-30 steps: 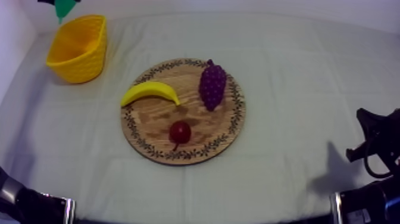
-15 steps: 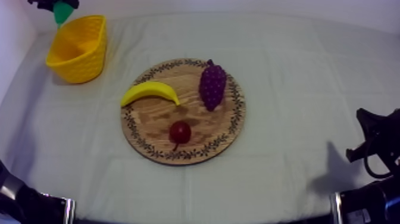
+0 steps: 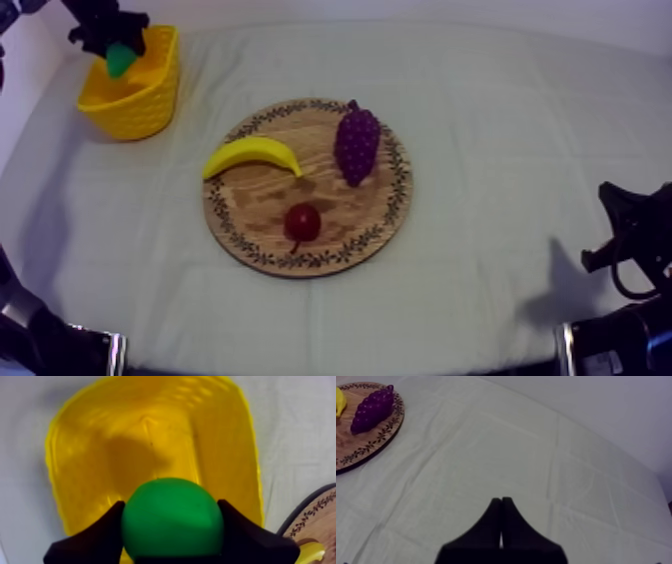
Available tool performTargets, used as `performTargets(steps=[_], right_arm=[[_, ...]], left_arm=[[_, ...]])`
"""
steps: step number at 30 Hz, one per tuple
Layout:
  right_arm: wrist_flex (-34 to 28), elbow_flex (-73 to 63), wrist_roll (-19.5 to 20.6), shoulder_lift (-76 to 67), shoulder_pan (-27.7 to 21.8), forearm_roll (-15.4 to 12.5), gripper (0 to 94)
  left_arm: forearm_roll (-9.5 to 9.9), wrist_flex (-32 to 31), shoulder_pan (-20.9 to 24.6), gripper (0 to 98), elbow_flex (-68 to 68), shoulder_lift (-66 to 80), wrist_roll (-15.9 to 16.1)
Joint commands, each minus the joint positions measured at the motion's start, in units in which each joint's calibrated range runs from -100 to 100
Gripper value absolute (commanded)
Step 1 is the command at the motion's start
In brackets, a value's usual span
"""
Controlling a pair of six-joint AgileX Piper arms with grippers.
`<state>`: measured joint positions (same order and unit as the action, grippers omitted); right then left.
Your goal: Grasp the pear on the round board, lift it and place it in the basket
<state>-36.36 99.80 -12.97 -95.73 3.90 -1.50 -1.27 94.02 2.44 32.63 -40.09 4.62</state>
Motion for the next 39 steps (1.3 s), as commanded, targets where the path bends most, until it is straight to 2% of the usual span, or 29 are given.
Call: performTargets(steps=[1, 15, 29, 39], right_arm=[[-0.02, -0.02, 0.01, -0.03, 0.00, 0.01, 0.4], [-0.02, -0.02, 0.01, -0.03, 0.00, 0.01, 0.4], [-0.02, -0.02, 0.01, -0.03, 0.00, 0.01, 0.4], [-0.02, -0.02, 0.01, -0.03, 0.00, 0.01, 0.4]], left_arm=[[-0.19, -0.41, 0.14, 49.9, -0.24, -0.95, 0.15], [-0.94, -1.49, 0.67, 52.7, -0.30, -5.58, 0.67], [-0.70, -1.55, 0.71, 91.4, -0.78, -6.27, -0.73], [-0.59, -1.36, 1.01, 95.9, -1.17, -5.94, -0.87]])
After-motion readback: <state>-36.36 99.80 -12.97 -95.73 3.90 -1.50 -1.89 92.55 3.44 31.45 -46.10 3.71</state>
